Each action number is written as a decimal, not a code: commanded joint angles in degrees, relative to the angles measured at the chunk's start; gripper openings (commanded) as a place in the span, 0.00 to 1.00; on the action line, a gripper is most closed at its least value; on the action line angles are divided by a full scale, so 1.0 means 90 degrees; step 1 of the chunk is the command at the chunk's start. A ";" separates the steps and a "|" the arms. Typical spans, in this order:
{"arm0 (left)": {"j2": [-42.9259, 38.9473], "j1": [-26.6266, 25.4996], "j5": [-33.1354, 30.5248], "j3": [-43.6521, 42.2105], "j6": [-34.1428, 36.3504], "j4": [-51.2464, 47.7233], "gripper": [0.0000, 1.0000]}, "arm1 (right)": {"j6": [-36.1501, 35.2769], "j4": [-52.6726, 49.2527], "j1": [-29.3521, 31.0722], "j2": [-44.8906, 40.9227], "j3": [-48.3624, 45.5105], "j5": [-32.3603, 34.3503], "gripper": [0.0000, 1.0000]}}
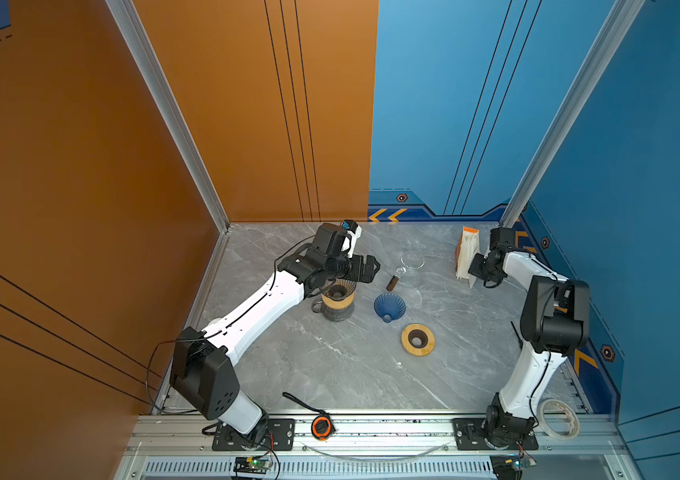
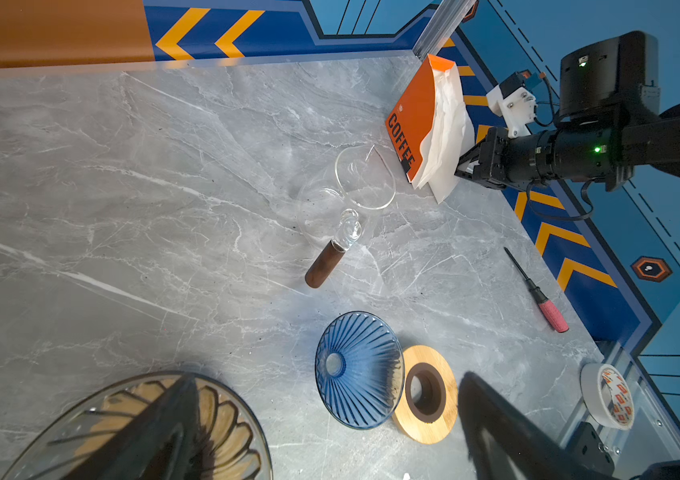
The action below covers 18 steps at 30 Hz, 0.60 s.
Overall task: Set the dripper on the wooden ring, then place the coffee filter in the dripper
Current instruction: 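Pinch the edge of a white paper filter in the pack with the right gripper, then pull the white paper filter up out of the pack with the right gripper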
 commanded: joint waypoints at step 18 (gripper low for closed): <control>0.0031 0.0046 0.0062 0.0161 0.0024 -0.0115 0.98 | -0.0051 -0.0130 0.0030 -0.0732 -0.0172 -0.0193 0.00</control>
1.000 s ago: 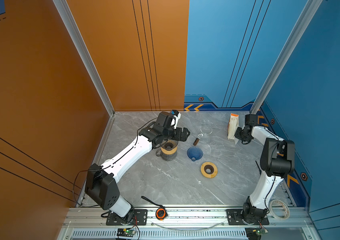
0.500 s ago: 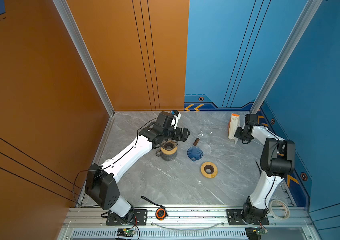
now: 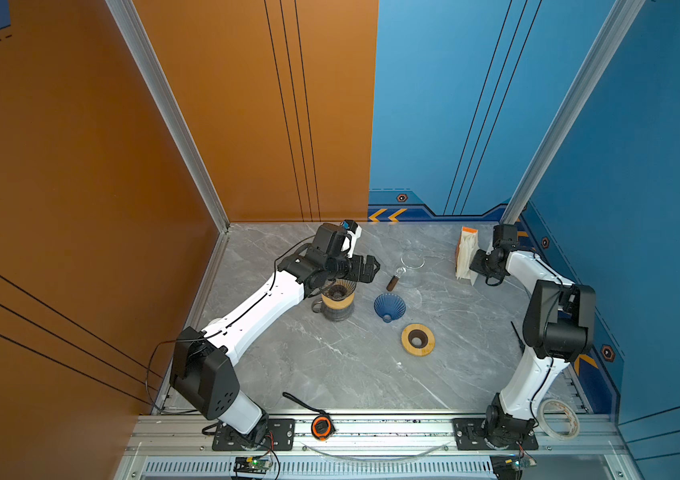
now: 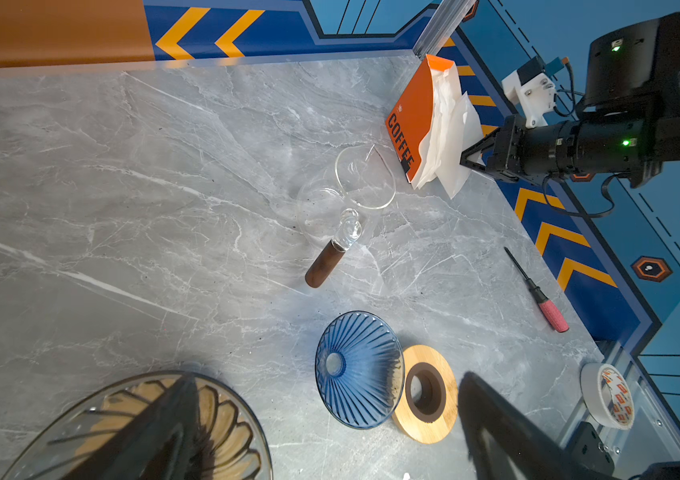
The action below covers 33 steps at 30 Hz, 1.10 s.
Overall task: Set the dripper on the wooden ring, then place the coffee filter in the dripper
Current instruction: 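Pull the white paper filter up out of the pack with the right gripper, then carry the white filter over the glass dripper with the right gripper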
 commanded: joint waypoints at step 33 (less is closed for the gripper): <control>-0.0097 -0.0073 0.0087 0.0224 0.0053 -0.0106 0.98 | -0.0146 -0.1239 0.0146 -0.2455 -0.0408 -0.0471 0.00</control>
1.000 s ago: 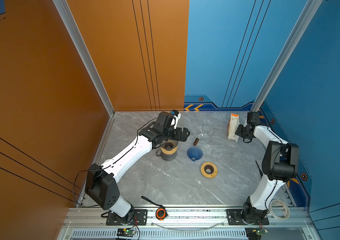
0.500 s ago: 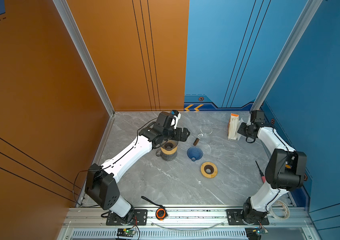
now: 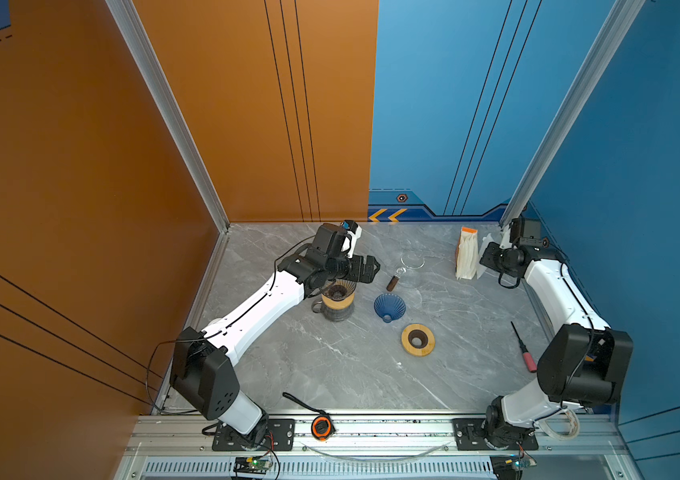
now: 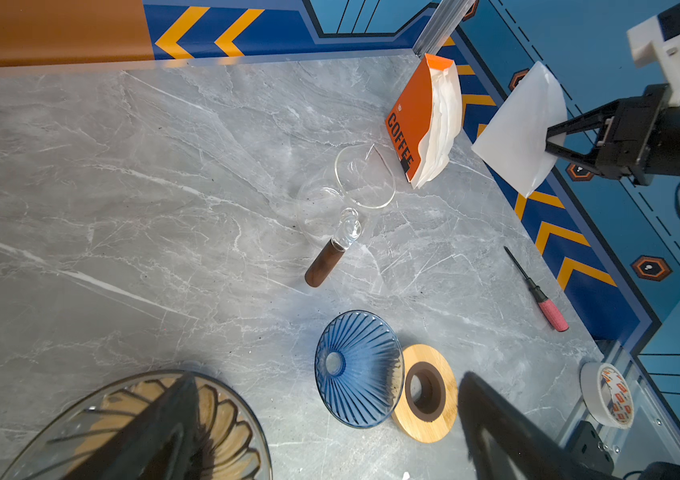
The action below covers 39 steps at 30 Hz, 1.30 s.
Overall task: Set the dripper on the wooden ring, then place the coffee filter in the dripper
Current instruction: 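Carry the white filter over the glass dripper with the right gripper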
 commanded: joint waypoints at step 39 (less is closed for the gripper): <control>-0.2266 0.0063 -0.0645 -0.0411 0.0096 -0.1513 0.98 | -0.0276 -0.2100 0.4131 0.0705 0.2998 -0.1800 0.00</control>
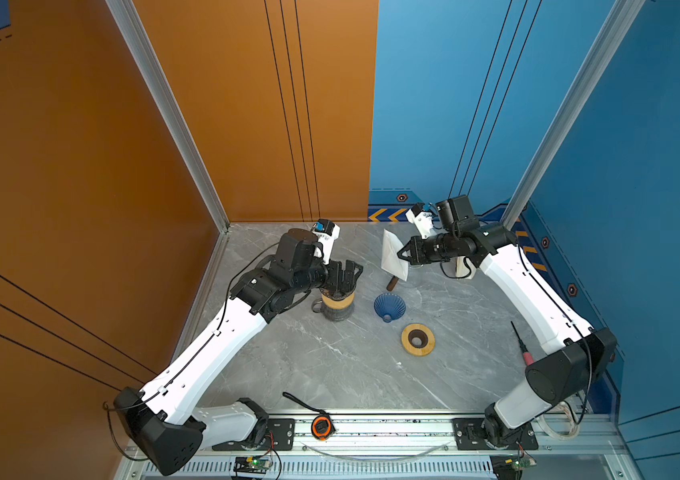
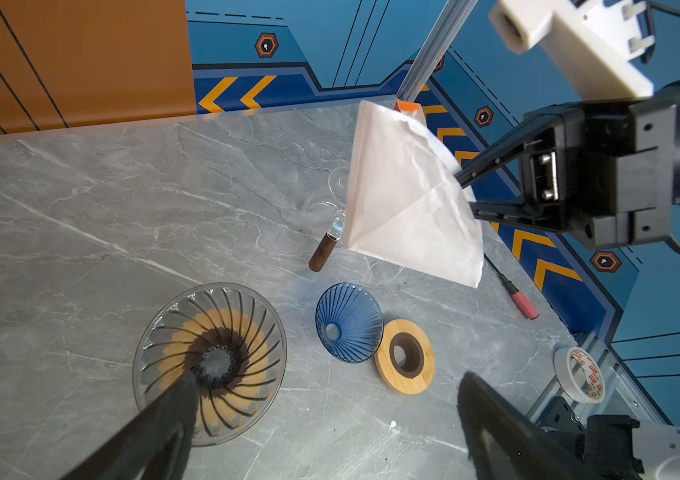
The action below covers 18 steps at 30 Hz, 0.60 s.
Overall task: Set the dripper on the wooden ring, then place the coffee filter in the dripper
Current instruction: 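Carry the white filter over the glass dripper with the right gripper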
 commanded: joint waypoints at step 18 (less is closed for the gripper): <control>-0.0707 0.0818 -0.0051 -0.0498 -0.0651 -0.0622 0.98 | 0.1058 -0.0175 0.2036 0.1492 0.1556 0.2321 0.00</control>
